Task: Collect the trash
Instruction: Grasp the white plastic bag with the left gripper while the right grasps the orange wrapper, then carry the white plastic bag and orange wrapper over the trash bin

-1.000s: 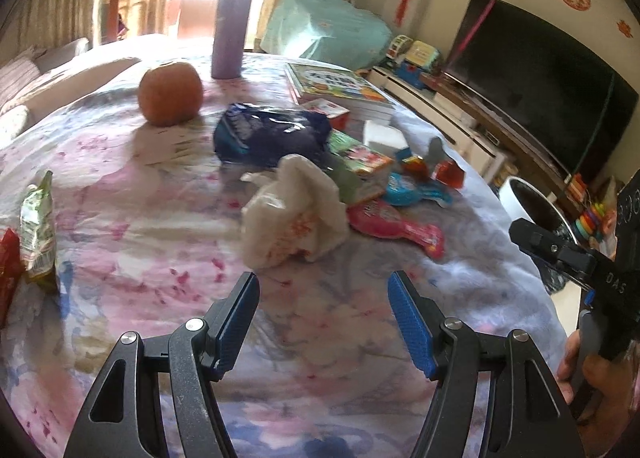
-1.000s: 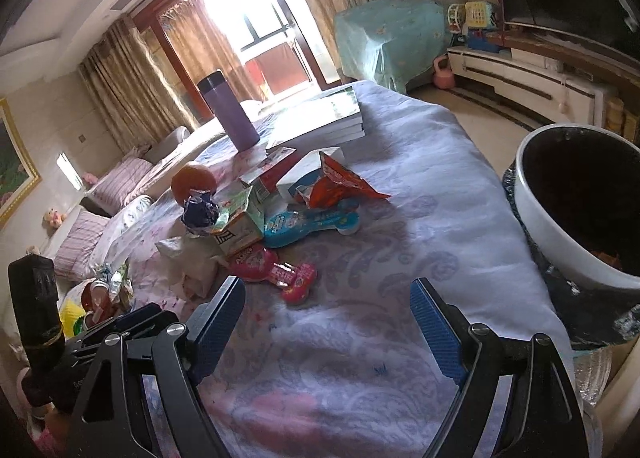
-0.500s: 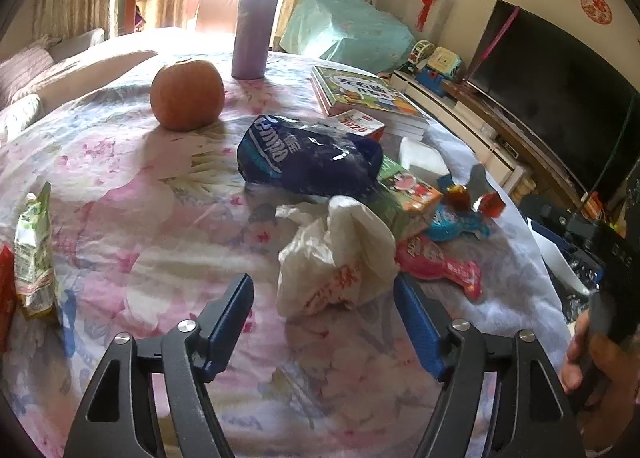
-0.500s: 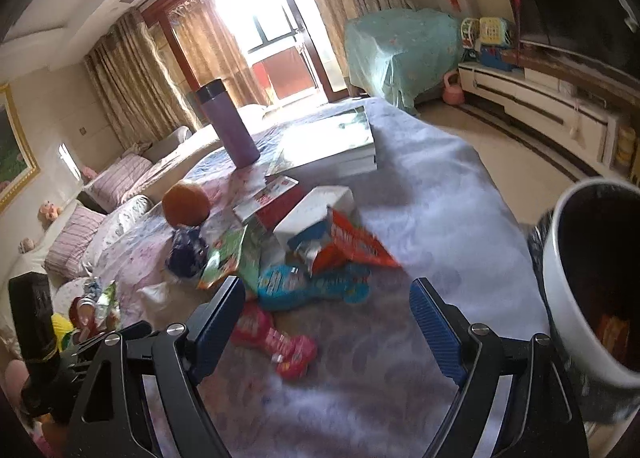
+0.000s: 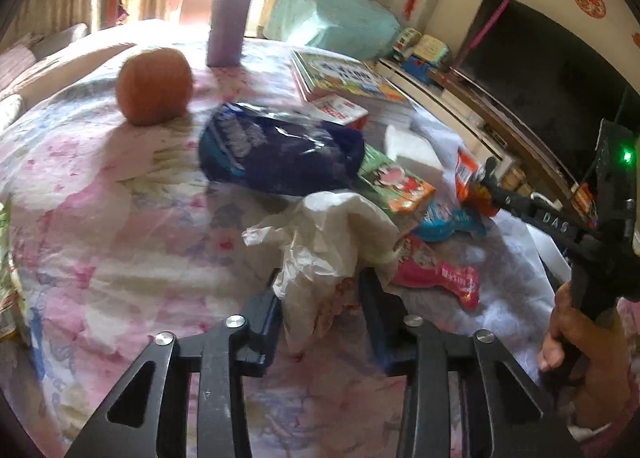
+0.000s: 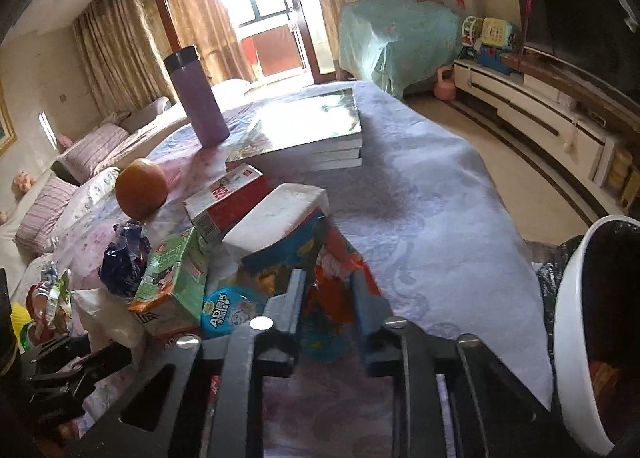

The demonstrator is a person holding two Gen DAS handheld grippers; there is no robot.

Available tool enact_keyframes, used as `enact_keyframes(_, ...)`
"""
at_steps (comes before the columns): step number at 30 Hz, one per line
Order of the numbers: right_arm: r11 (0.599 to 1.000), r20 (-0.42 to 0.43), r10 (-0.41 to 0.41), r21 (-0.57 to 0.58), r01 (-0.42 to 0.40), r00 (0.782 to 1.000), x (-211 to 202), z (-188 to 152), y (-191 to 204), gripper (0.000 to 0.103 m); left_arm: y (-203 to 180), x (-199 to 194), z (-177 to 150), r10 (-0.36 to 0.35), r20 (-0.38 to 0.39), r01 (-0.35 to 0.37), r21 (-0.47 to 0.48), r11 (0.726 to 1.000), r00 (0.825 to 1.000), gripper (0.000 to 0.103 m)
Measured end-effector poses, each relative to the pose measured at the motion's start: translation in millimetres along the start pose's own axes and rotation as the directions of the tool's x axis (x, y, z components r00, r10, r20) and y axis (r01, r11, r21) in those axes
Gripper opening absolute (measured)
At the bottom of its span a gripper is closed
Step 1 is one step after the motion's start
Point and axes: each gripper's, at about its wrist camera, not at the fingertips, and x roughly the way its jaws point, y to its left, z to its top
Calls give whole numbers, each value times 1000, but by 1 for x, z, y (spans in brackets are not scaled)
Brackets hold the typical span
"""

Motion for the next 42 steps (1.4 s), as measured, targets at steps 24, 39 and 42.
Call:
enact_keyframes(24,990,123,49,127,-65,991,-93,-31,-31,10,-49,-28,-14,-160,40,155,115,981,986,28)
enact_keyframes(39,975,153,-6,222,-29,988,-130,-57,-70,10,-107,-15,-14,-214,0,210,201,957,977,28)
enact_keyframes(42,970,159,-24,243,-15,987,-137,-61,-79,10,-118,-12,-14,-224,-6,220,218,951,974,28)
